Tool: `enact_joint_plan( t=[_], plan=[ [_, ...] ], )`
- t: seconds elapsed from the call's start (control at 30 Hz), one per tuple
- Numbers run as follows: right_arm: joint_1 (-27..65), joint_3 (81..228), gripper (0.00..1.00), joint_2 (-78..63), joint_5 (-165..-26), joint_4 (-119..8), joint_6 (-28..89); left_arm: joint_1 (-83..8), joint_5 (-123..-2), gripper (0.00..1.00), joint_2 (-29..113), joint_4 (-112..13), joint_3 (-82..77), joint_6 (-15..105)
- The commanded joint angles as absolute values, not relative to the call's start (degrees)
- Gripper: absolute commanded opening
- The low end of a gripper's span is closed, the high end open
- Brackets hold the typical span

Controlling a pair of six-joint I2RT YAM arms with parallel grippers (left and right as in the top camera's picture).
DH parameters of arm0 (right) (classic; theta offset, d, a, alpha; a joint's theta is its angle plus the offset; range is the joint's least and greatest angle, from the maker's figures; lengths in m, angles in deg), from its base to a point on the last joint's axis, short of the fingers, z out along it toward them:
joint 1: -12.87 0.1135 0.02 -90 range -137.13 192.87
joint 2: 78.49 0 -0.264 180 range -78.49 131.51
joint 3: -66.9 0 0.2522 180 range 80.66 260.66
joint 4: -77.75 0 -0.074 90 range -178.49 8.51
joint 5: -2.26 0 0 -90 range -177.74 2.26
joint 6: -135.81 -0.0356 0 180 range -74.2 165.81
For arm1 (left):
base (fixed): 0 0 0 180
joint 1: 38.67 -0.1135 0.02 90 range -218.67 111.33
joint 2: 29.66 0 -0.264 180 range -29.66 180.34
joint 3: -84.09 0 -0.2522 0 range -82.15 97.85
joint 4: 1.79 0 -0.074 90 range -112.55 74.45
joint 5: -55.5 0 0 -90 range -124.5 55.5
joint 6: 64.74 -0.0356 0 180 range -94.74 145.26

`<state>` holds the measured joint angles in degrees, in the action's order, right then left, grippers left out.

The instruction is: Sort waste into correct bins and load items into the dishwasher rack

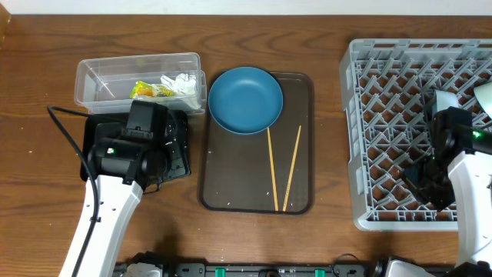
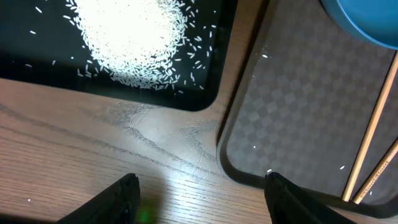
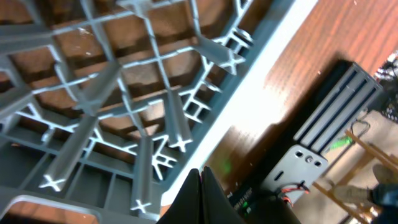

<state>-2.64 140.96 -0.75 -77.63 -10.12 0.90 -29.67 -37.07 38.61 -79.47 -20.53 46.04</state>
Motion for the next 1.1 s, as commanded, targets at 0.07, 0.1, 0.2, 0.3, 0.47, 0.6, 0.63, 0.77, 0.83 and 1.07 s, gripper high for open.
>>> enact_joint_plan(
  t=[0.07, 0.1, 0.2, 0.3, 0.47, 0.6, 0.63, 0.77, 0.83, 1.07],
  plan=[
    [-6.8, 140.9, 0.01, -1.4, -73.6, -9.1, -3.2, -30.0, -36.0, 0.67, 38.9, -79.6, -20.2, 45.7],
    [-7.6, 140.9, 0.01, -1.4, -72.8, -9.0, -4.2, -30.0, -36.0, 0.67, 38.9, -79.6, -20.2, 45.7],
    [-10.0, 140.8, 0.02, -1.4, -70.3, -9.0, -7.5, -30.0, -36.0, 0.67, 38.9, -79.6, -20.2, 45.7],
    [-12.2, 140.5, 0.01, -1.4, -69.3, -9.8, -9.0, -30.0, -36.0, 0.67, 38.9, -79.6, -20.2, 45.7],
    [-13.0, 137.5, 0.02, -1.4, -66.2, -11.8, -9.1, -30.0, -36.0, 0.67, 38.9, -79.6, -20.2, 45.7],
    [-13.0, 133.5, 0.02, -1.4, -64.3, -14.9, -10.6, -30.0, -36.0, 0.67, 38.9, -79.6, -20.2, 45.7],
    [-13.0, 132.6, 0.01, -1.4, -64.3, -16.0, -10.6, -30.0, -36.0, 0.67, 38.9, -79.6, -20.2, 45.7],
    [-13.0, 130.1, 0.01, -1.4, -65.6, -20.3, -10.5, -30.0, -36.0, 0.67, 38.9, -79.6, -20.2, 45.7],
    [-13.0, 129.5, 0.01, -1.4, -66.2, -22.4, -10.4, -30.0, -36.0, 0.67, 38.9, -79.6, -20.2, 45.7],
    [-13.0, 129.5, 0.01, -1.3, -66.6, -24.9, -10.3, -30.0, -36.0, 0.67, 38.9, -79.6, -20.2, 45.8]
  ],
)
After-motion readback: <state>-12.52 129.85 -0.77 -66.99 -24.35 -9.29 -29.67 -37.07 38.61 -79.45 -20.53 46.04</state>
